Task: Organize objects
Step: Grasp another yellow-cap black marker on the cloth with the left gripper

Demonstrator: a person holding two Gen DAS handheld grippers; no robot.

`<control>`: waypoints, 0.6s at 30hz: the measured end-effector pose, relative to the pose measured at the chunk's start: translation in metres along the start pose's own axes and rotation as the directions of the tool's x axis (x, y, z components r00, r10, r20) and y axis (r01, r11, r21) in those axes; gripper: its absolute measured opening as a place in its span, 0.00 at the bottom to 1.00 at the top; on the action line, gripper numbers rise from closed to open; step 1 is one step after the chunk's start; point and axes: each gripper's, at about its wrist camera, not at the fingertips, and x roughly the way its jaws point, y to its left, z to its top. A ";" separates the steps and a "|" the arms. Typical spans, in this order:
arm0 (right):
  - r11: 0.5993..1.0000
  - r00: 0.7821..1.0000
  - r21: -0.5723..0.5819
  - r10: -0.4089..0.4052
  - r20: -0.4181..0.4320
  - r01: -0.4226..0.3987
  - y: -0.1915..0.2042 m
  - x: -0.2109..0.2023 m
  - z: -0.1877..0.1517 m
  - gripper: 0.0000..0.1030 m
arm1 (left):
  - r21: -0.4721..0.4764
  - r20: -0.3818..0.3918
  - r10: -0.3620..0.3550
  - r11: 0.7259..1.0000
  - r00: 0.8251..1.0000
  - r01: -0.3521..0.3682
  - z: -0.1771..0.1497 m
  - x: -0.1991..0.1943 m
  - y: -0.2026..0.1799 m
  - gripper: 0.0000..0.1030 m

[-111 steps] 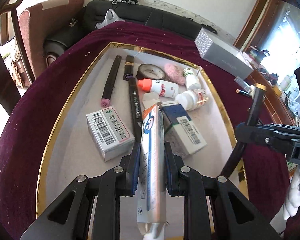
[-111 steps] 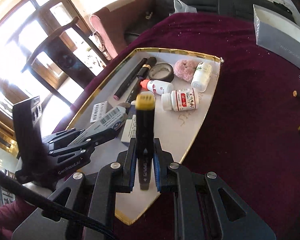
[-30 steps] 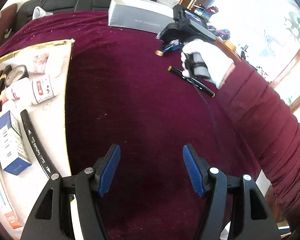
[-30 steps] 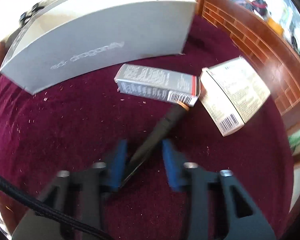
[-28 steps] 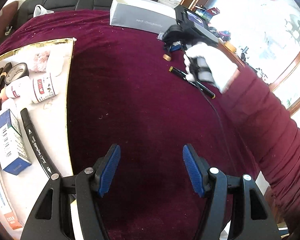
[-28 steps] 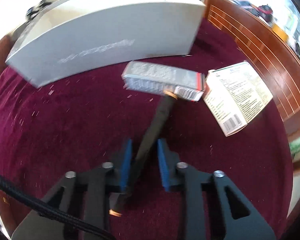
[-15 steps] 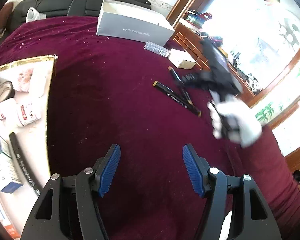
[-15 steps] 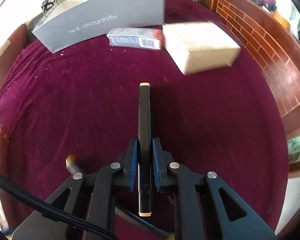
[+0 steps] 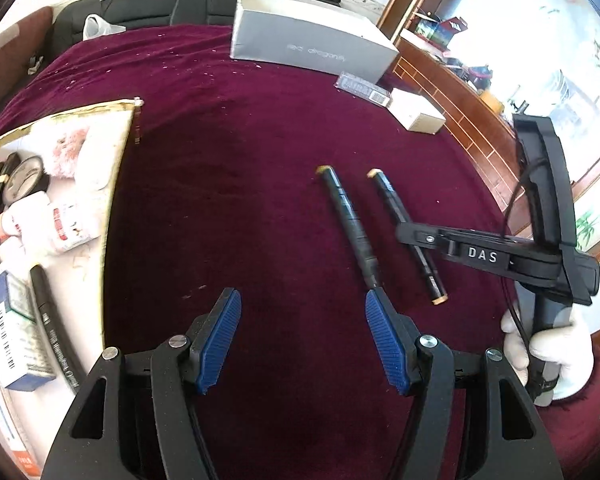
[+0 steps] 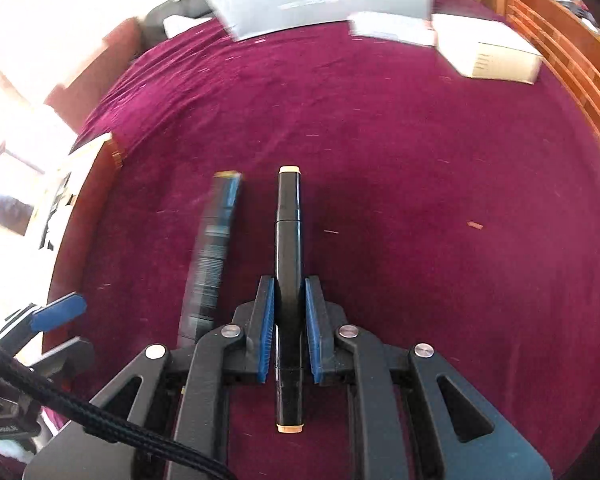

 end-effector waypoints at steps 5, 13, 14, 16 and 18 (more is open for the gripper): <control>0.996 0.999 0.084 -0.032 0.022 0.030 -0.037 -0.017 -0.005 0.12 | 0.065 -0.012 0.031 0.997 0.999 -0.030 0.011 0.028 -0.030 0.57; 0.992 0.999 0.125 -0.013 0.034 0.008 -0.050 -0.025 -0.014 0.12 | 0.178 -0.008 0.162 0.971 0.987 -0.158 0.026 0.075 -0.062 0.57; 0.993 0.999 0.120 -0.023 0.036 0.019 -0.049 -0.025 -0.014 0.12 | 0.222 0.001 0.182 0.959 0.983 -0.178 0.024 0.078 -0.068 0.57; 0.994 0.998 0.106 -0.042 0.038 0.037 -0.047 -0.024 -0.015 0.12 | 0.309 0.034 0.201 0.930 0.979 -0.201 0.019 0.080 -0.078 0.55; 0.994 0.997 0.090 -0.068 0.046 0.063 -0.042 -0.025 -0.017 0.12 | 0.306 0.026 0.171 0.937 0.985 -0.171 0.016 0.077 -0.075 0.45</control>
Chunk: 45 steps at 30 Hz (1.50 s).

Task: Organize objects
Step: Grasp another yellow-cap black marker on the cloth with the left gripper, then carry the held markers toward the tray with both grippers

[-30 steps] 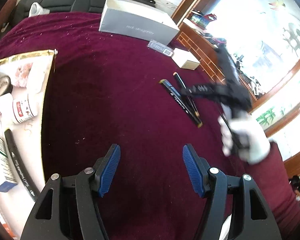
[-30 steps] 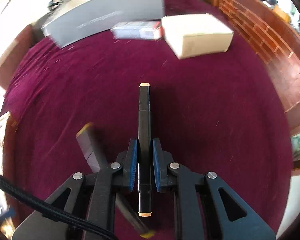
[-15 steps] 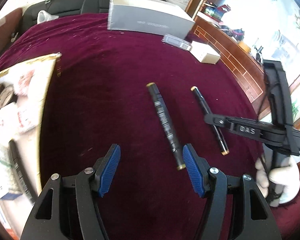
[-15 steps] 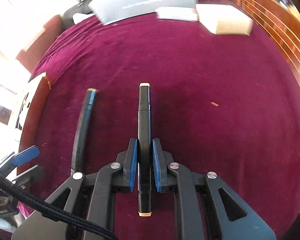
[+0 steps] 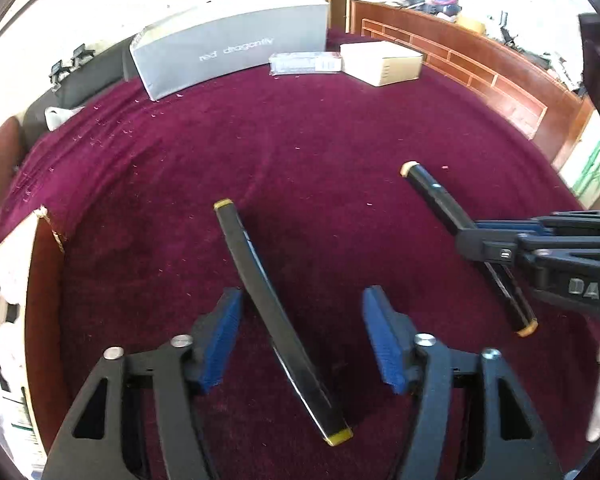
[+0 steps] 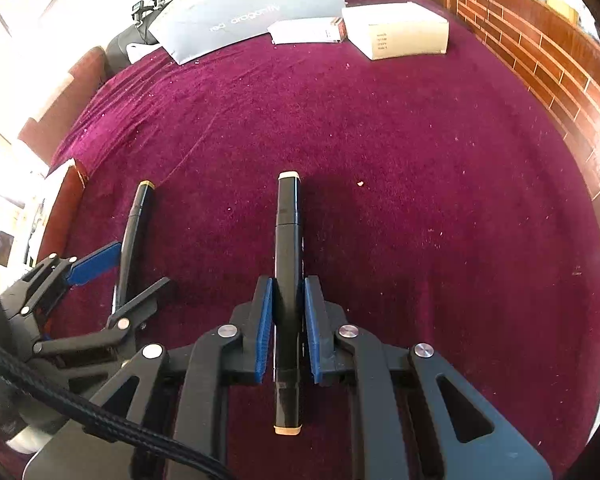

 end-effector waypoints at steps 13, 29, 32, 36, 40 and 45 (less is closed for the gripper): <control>0.992 0.993 -0.062 -0.113 0.031 0.114 0.028 0.005 -0.004 0.40 | -0.030 0.009 -0.005 1.000 1.000 0.006 -0.007 -0.006 0.004 0.11; 0.990 0.992 -0.070 -0.118 0.037 0.120 0.045 -0.003 -0.020 0.12 | -0.112 0.069 -0.055 0.992 0.996 0.063 -0.040 -0.049 0.032 0.11; 0.992 0.994 -0.061 -0.104 0.040 0.106 0.049 -0.005 -0.026 0.12 | -0.123 0.096 -0.050 0.990 0.994 0.062 -0.046 -0.061 0.038 0.11; 0.994 0.995 -0.061 -0.087 0.055 0.090 0.058 -0.013 -0.032 0.12 | -0.134 0.126 -0.040 0.989 0.991 0.057 -0.051 -0.072 0.045 0.11; 0.995 0.994 -0.062 -0.072 0.080 0.077 0.066 -0.023 -0.035 0.12 | -0.142 0.144 -0.039 0.988 0.989 0.059 -0.055 -0.079 0.050 0.11; 0.994 0.992 -0.082 -0.060 0.108 0.069 0.078 -0.037 -0.037 0.12 | -0.157 0.156 -0.049 0.985 0.987 0.074 -0.059 -0.083 0.053 0.11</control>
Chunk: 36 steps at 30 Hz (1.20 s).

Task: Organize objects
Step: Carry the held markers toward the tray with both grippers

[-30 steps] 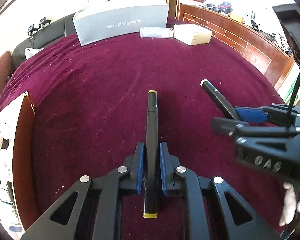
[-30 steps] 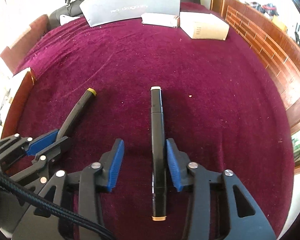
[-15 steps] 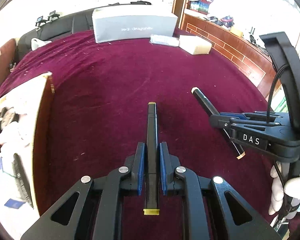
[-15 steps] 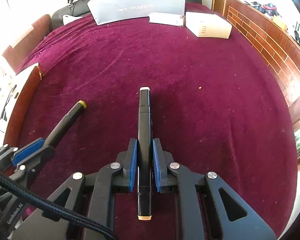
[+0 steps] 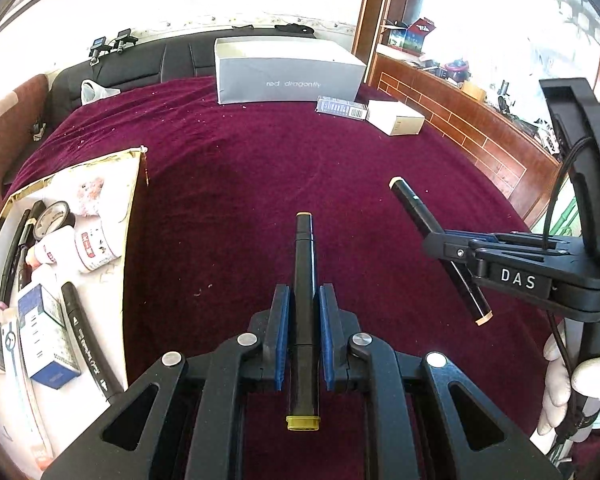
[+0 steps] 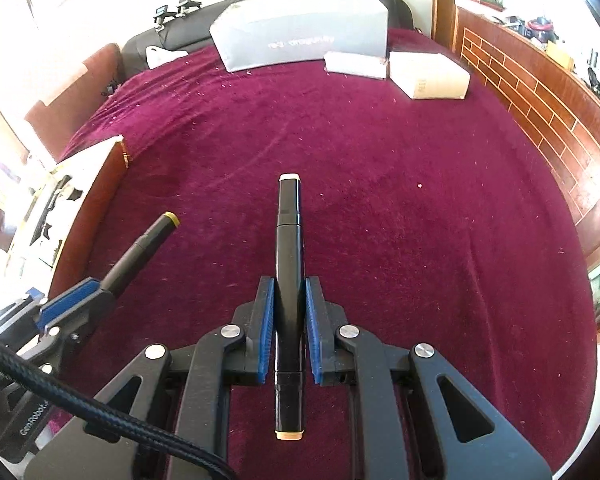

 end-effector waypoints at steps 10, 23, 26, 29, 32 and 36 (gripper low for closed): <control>1.000 1.000 -0.011 0.021 0.022 -0.021 0.011 -0.018 -0.008 0.12 | -0.007 0.017 -0.030 1.000 0.999 0.030 -0.010 -0.017 -0.002 0.11; 1.000 0.998 -0.010 0.018 -0.067 -0.019 0.006 0.004 -0.020 0.46 | -0.139 -0.061 -0.099 0.986 0.993 0.090 -0.025 -0.005 0.017 0.11; 1.000 0.997 -0.019 0.005 -0.071 -0.006 0.009 0.013 -0.025 0.46 | -0.139 -0.083 -0.094 0.987 0.992 0.082 -0.028 0.004 0.014 0.11; 0.999 0.998 -0.037 -0.009 -0.064 0.007 0.014 0.019 -0.026 0.46 | -0.109 -0.104 -0.070 0.992 0.992 0.059 -0.030 0.014 0.005 0.11; 0.998 0.997 -0.053 -0.021 -0.071 0.017 0.019 0.027 -0.024 0.46 | -0.074 -0.110 -0.042 0.997 0.993 0.034 -0.031 0.024 -0.004 0.11; 0.992 0.995 -0.106 -0.076 -0.057 0.069 0.027 0.033 -0.023 0.47 | -0.008 -0.099 0.014 1.000 0.995 -0.015 -0.029 0.028 -0.016 0.12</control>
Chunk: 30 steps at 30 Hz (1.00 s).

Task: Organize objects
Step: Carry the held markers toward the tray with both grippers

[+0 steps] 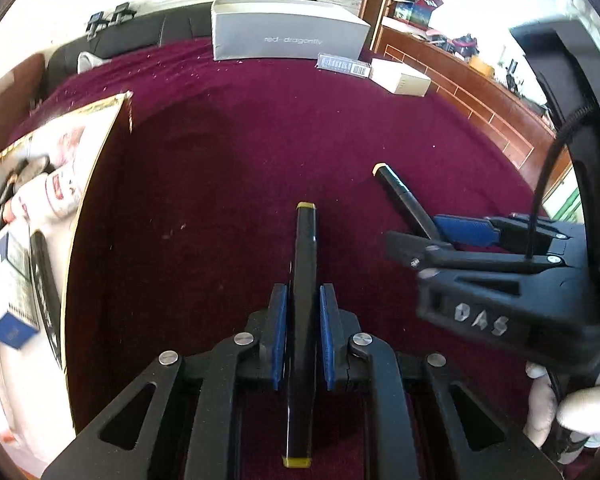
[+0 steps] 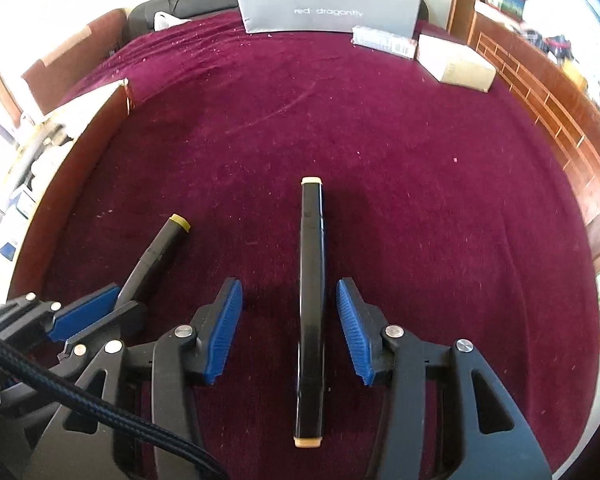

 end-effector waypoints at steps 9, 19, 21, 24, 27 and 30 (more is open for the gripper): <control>1.000 0.999 -0.020 -0.015 0.029 0.016 0.000 -0.003 -0.004 0.12 | 0.068 -0.021 -0.016 0.998 1.000 0.017 -0.004 -0.002 -0.007 0.11; 0.995 0.991 0.030 0.088 0.105 -0.092 0.002 -0.028 -0.009 0.12 | 0.011 0.056 -0.079 0.997 0.995 0.079 -0.007 -0.035 0.005 0.11; 0.994 0.987 0.028 0.101 0.126 -0.106 0.006 -0.035 -0.009 0.12 | 0.005 0.081 -0.083 0.997 0.993 0.082 -0.006 -0.044 0.007 0.11; 0.993 0.982 0.015 0.115 0.148 -0.118 0.013 -0.045 -0.010 0.12 | -0.005 0.110 -0.089 0.996 0.990 0.090 -0.004 -0.054 0.010 0.11; 0.992 0.979 0.006 0.124 0.164 -0.127 0.019 -0.054 -0.008 0.12 | -0.018 0.131 -0.090 0.996 0.987 0.093 -0.003 -0.061 0.016 0.11; 0.991 0.972 0.000 0.133 0.193 -0.136 0.024 -0.064 -0.007 0.12 | -0.034 0.151 -0.094 0.994 0.984 0.100 -0.004 -0.068 0.022 0.11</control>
